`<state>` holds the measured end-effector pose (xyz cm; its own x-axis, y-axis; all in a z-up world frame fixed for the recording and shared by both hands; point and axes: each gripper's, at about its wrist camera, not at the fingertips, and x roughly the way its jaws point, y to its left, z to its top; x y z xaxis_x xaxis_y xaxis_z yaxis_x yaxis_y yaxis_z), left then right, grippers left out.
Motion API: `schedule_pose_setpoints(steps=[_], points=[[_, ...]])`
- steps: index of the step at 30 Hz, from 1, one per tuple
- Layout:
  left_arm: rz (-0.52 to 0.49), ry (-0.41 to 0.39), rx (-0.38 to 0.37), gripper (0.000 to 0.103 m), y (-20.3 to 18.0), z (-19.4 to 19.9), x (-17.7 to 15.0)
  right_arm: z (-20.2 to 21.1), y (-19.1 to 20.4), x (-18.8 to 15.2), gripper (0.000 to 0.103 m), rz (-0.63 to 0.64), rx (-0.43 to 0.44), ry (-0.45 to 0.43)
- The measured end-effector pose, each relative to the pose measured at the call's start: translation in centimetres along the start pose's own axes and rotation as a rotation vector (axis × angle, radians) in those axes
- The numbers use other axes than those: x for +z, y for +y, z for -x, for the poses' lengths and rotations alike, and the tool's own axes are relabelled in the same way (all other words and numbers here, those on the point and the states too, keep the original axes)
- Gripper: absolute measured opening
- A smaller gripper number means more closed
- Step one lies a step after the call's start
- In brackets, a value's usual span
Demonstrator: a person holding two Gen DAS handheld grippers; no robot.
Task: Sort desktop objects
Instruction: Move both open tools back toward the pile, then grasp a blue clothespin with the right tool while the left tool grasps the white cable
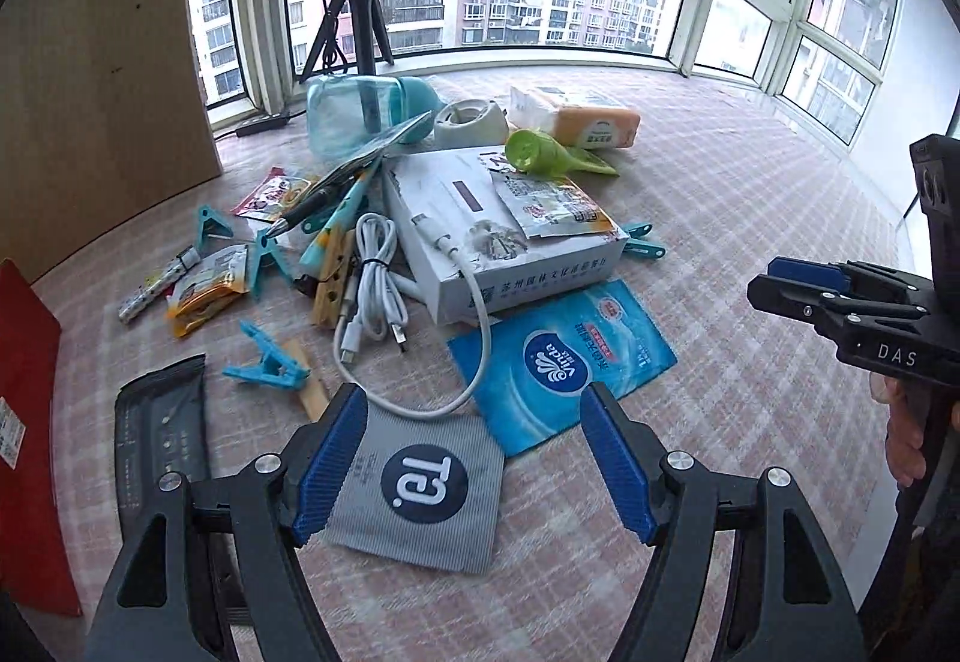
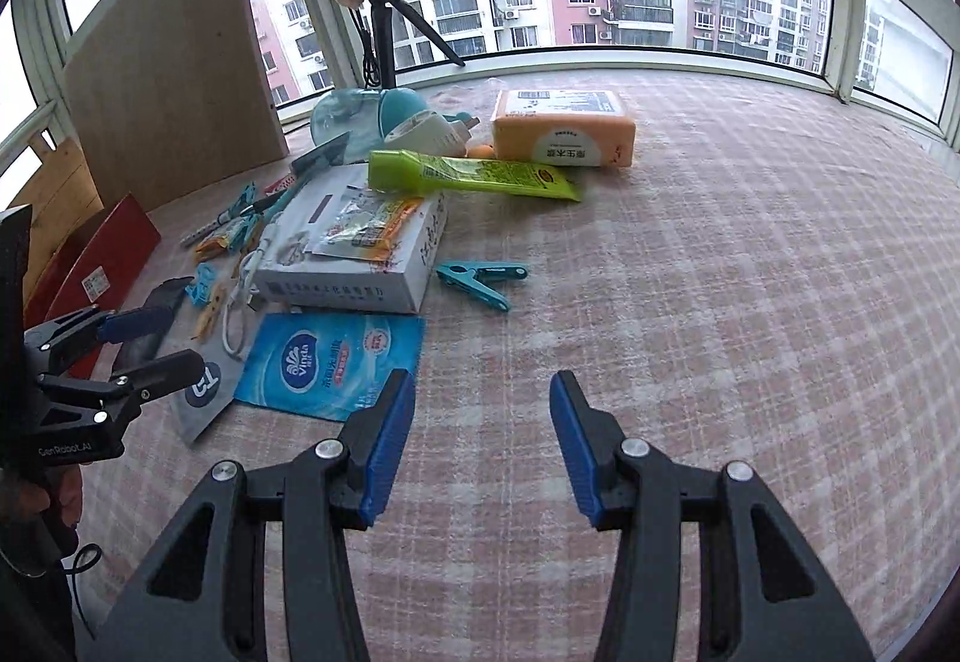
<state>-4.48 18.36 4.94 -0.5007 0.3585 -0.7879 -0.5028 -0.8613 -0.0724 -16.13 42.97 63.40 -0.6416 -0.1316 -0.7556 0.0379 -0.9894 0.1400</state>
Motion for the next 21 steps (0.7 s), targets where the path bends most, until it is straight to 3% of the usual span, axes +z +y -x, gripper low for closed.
schedule_pose_setpoints(steps=[8, 16, 21], points=[[-0.029, 0.049, 0.018, 0.06, -0.5, -2.6, 0.3, -4.1, -0.2, 2.5, 0.044, 0.164, 0.001, 0.051], [-0.019, 0.09, 0.032, 0.048, 0.3, -4.2, 0.6, -7.9, 0.4, 3.6, 0.039, 0.212, 0.064, 0.121], [-0.008, 0.11, 0.022, 0.027, 0.7, -4.6, 0.7, -8.4, 0.5, 3.8, 0.036, 0.21, 0.071, 0.118]])
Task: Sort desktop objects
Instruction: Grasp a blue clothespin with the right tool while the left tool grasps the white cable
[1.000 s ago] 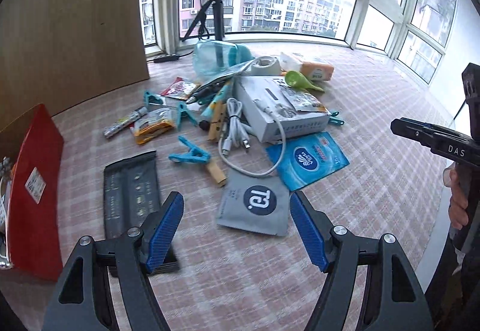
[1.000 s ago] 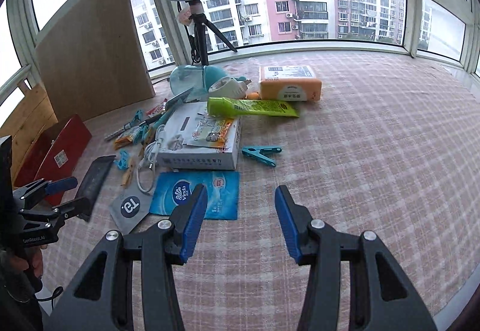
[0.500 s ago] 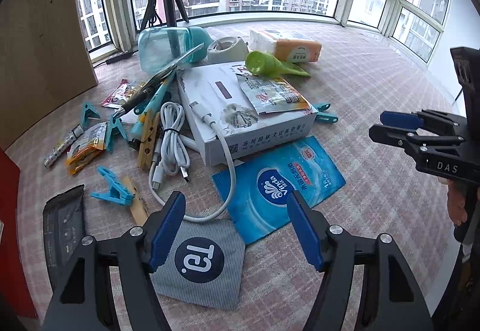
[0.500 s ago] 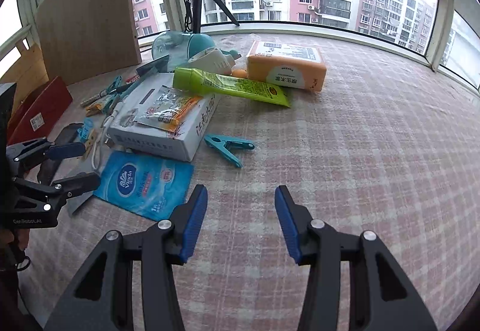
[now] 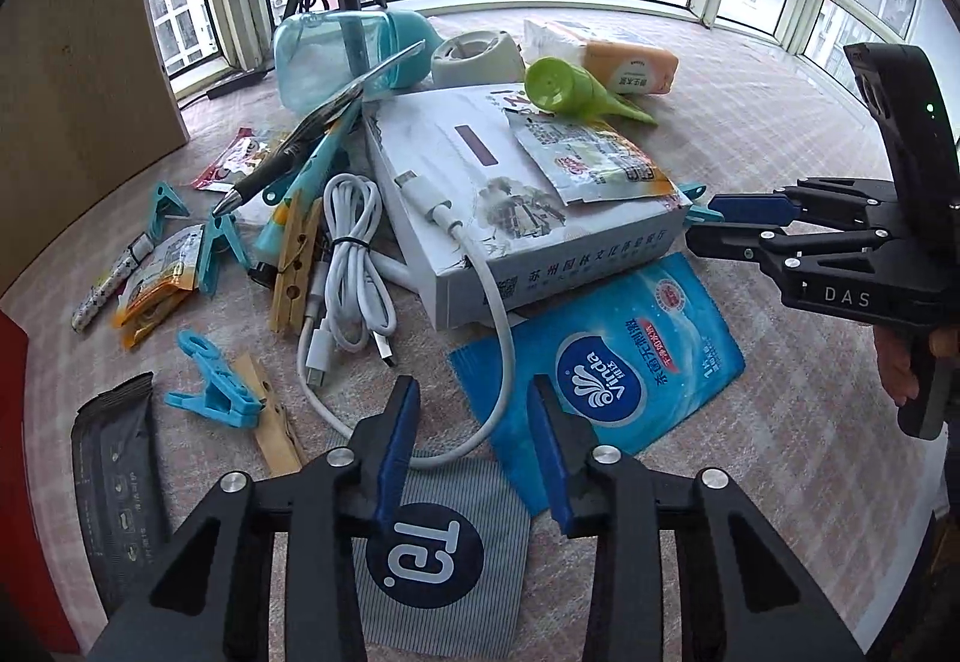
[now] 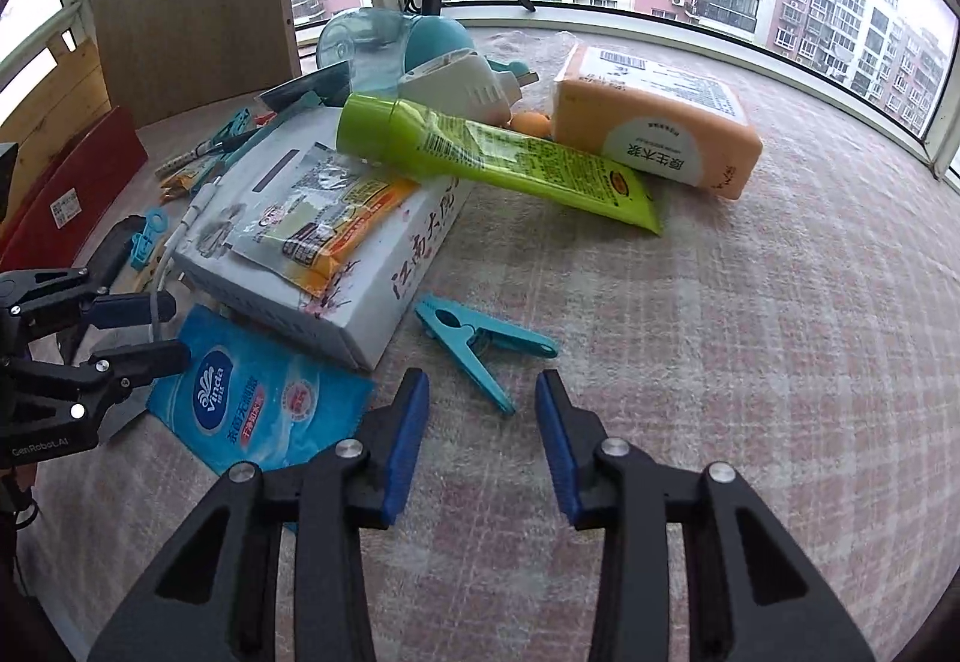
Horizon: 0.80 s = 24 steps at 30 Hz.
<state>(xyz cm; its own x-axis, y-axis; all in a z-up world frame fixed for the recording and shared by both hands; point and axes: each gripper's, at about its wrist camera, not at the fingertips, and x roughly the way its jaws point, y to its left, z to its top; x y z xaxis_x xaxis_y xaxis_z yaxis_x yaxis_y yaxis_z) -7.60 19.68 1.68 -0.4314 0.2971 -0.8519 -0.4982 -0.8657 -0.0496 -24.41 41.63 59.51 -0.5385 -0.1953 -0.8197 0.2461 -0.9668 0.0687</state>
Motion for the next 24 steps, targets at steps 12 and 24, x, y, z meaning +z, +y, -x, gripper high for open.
schedule_pose_setpoints(steps=[12, 24], points=[[0.035, -0.032, -0.084, 0.006, 1.1, 1.6, 0.0, 0.2, -1.5, 0.1, 0.004, -0.055, -0.008, 0.0], [0.106, -0.178, -0.187, 0.004, 5.8, 10.2, -0.9, 8.4, 1.4, 0.0, 0.004, -0.099, 0.05, -0.126]])
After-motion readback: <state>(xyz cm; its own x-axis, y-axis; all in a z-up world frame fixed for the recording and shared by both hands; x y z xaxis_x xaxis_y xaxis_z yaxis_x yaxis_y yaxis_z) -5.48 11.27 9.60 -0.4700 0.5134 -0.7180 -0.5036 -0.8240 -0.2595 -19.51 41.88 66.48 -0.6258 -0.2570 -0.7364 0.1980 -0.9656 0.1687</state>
